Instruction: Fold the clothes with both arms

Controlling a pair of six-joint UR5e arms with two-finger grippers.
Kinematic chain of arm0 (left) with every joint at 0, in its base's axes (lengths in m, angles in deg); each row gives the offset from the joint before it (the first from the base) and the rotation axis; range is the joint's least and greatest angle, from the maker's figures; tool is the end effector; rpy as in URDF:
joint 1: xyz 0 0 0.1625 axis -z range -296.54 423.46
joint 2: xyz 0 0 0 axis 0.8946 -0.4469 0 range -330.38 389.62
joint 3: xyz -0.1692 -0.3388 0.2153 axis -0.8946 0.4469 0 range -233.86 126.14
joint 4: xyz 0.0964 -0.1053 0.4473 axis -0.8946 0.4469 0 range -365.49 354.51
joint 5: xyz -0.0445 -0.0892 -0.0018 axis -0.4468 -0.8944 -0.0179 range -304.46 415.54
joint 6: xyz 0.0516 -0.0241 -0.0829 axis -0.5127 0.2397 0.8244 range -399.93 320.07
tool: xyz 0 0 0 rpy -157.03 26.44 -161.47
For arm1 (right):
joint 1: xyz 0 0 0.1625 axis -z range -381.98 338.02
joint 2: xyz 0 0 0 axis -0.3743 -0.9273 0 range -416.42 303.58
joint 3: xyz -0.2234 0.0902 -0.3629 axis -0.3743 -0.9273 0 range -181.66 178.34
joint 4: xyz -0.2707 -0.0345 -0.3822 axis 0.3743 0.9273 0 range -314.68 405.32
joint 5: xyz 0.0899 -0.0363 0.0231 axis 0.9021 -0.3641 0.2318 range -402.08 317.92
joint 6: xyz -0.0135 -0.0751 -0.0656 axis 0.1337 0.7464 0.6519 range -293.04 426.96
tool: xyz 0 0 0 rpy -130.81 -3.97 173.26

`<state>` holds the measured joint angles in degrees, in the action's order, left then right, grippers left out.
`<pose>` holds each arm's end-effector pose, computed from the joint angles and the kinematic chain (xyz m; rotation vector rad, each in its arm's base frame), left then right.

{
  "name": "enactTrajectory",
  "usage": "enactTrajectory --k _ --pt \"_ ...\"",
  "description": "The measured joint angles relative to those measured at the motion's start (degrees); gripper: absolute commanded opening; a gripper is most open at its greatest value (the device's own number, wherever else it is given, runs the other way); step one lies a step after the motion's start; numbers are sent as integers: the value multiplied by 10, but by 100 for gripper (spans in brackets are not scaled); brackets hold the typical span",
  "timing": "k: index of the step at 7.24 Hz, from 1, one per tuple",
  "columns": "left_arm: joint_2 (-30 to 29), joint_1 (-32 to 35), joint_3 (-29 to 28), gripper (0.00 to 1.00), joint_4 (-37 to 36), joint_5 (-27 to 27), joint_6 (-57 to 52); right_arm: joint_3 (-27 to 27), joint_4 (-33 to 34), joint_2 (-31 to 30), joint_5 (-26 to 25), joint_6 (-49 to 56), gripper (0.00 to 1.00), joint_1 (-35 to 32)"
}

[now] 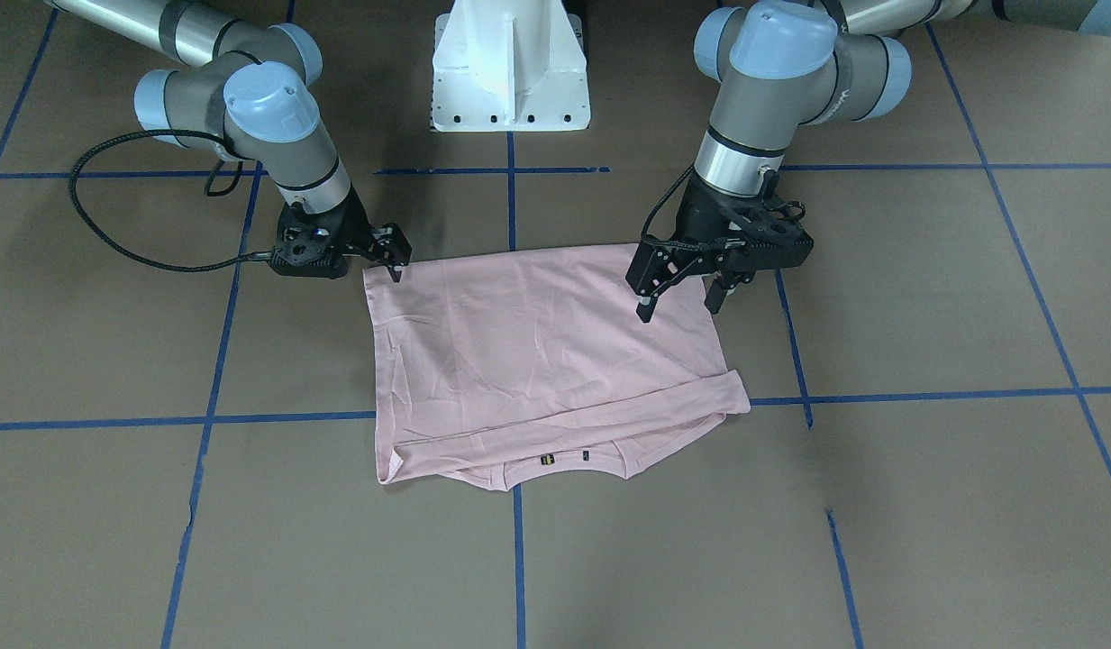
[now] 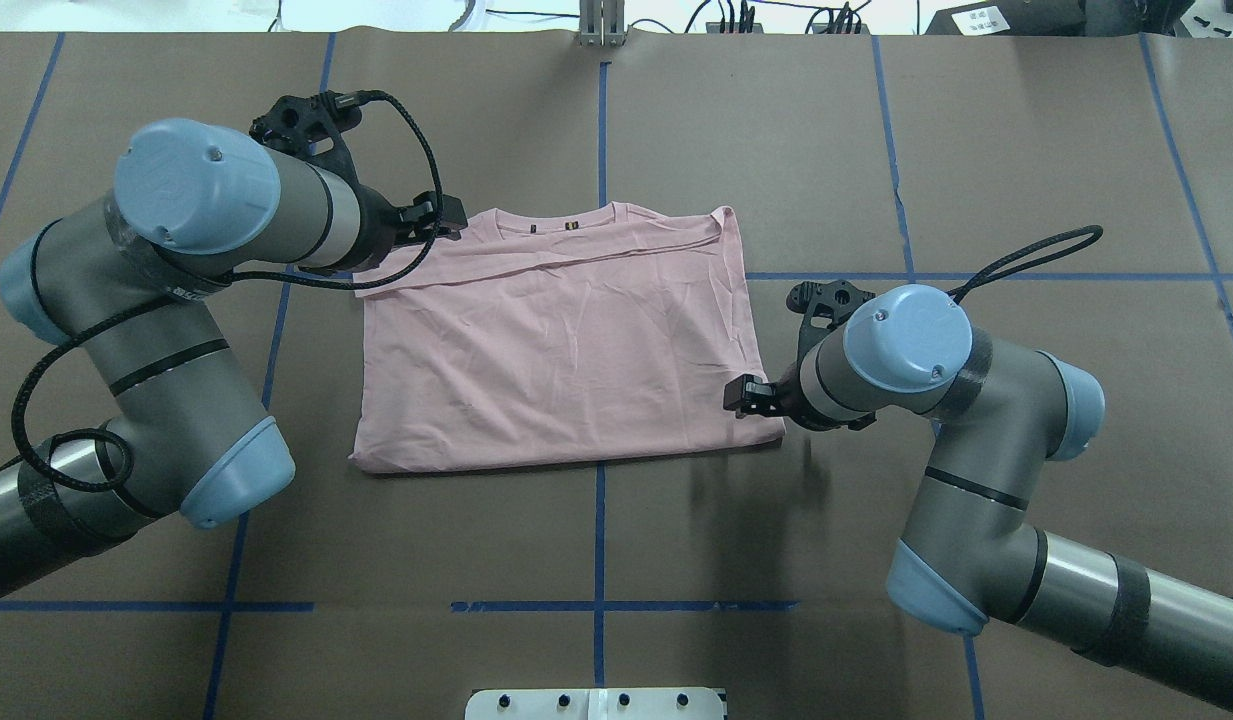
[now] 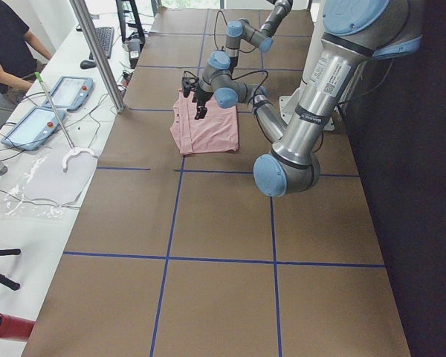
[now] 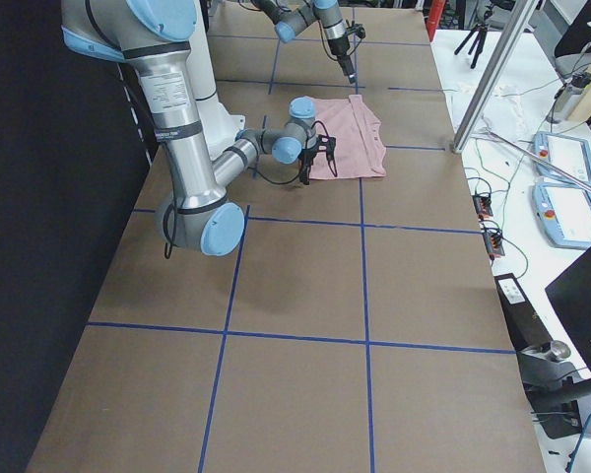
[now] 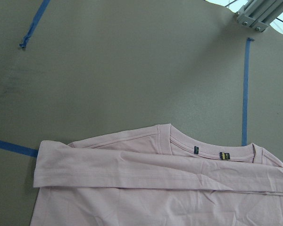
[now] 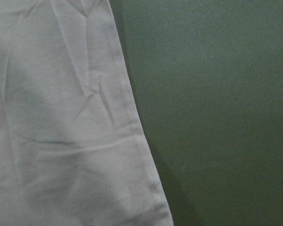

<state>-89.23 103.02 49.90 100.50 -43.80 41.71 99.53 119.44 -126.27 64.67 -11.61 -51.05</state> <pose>0.4482 -0.5222 0.2059 0.2809 1.0005 -0.4119 -0.5376 -0.4182 0.3296 0.0245 -0.8635 0.1680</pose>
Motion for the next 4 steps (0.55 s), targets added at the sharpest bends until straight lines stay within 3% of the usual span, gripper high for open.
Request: enactTrajectory --k 2,3,4 --pt "1 -1 1 100 0 0 0 -5 0 2 0 0 92 13" --pt "1 -1 1 100 0 0 -1 -8 0 3 0 2 78 15" --pt "1 -1 1 100 0 0 -1 -12 0 4 -1 2 42 17"
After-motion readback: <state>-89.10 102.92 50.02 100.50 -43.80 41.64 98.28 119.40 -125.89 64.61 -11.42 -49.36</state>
